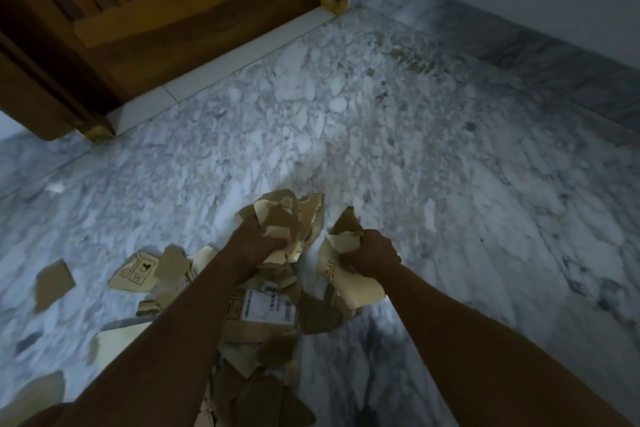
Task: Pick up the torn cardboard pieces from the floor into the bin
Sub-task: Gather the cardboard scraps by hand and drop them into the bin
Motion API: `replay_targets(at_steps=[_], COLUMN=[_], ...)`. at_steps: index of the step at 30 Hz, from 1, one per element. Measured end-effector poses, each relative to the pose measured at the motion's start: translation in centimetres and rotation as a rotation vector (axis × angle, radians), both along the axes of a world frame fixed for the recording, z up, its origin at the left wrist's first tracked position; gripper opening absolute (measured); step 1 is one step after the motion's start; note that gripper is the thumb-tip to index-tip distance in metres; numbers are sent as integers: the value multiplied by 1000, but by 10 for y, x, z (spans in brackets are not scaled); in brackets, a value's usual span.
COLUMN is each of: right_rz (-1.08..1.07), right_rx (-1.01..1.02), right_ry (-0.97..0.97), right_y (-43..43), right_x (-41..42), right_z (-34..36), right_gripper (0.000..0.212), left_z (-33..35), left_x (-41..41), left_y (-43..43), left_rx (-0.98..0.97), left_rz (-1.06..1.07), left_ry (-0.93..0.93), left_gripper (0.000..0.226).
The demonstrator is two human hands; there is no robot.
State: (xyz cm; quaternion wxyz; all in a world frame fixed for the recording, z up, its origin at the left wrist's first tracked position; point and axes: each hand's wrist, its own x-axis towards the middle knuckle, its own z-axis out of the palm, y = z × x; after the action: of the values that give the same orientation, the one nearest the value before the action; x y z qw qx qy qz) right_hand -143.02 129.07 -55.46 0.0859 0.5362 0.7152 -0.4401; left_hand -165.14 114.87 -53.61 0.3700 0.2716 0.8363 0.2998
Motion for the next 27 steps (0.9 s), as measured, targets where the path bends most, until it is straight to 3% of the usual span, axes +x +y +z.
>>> replay_targets(at_steps=[3,6,9,11,12,16,17,19,21,27], right_rz=[29,7,-192,-396,-484,-640,-680,-771,-833,-1123], right_rx=[36,4,-107,-253,-325,-478,-465,-416,-372,-94], right_ry=[92,294,441,558,620,798,844,937,1023,1025], right_y=[-2,5,25,40,47,62,63,65,66,48], right_x=[7,20,38,54,64,104,114,136,160,278], right_z=[6,27,56,76,86,128,137,154,171,204], right_gripper=[54,53,54,54,55,54,54,55,43,47], left_z=[13,35,48,63,69,114,125,152,167,190], left_x=[10,25,42,58,69,127,144,184,220,336], left_y=[11,23,36,48,56,113,127,154,176,207], left_rx=[14,-31,104,159,190,216,213,217,245,272], left_rz=[-22,19,15,-14,-37,-237,-275,-290,-298,-643], left_ry=[-14,-10,-39,-121,-167,-307,-348,-460,-550,-472], left_gripper=[89,63,61,20,9,21,19,39,45,45])
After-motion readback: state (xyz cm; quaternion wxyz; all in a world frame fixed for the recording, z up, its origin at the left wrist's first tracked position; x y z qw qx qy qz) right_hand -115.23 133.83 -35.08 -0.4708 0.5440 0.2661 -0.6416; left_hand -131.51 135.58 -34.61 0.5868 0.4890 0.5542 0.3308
